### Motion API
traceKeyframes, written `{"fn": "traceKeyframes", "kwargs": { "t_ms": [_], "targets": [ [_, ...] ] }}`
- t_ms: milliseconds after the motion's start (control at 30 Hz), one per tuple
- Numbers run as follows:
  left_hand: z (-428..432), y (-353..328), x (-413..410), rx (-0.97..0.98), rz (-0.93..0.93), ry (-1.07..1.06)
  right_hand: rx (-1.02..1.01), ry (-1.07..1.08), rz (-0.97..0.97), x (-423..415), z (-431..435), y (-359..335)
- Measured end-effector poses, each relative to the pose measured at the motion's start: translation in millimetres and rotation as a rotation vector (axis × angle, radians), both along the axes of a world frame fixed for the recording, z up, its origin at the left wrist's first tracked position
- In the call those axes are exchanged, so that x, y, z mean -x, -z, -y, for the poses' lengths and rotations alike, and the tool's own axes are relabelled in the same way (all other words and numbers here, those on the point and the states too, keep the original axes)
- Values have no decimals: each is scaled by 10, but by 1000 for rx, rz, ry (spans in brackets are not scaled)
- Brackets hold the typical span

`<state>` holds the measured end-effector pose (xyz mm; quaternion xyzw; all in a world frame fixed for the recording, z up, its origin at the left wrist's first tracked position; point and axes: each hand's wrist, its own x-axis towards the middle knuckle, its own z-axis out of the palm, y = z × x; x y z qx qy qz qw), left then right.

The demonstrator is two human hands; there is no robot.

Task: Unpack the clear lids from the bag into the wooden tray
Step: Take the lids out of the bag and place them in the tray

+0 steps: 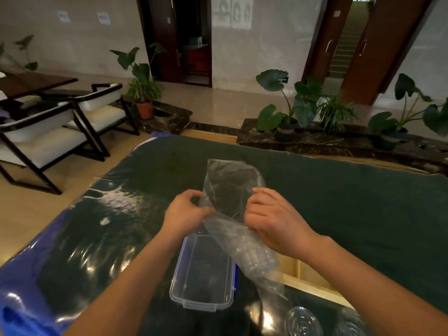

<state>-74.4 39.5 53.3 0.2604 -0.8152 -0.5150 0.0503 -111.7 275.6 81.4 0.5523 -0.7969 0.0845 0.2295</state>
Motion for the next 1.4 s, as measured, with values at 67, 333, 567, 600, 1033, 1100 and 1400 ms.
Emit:
{"fn": "traceKeyframes", "kwargs": {
  "t_ms": [67,333,567,600,1033,1100,1400],
  "targets": [
    [-37,61,26,-99,-90,-81,-88,80,-21,21,-96,-13],
    [-176,289,-283,-334,-451,-43,-363,411,176,45,-186,-223],
    [-215,1011,-510,-623,-209,-250,-206,398,171,89,-116,-425],
    [-280,1095,-480,-671,-111,-233,-199,406,185,92,-112,-456],
    [-747,1035,-90,-1659,97,386,91,160,-21,-177,-176,-825],
    [-788,954,-47,-1668,20,375,72,122,-17,-243,-235,-785],
    [-611,1047,60,-1410,-139,147,-102,-26,42,-498,-405,-621]
  ]
}}
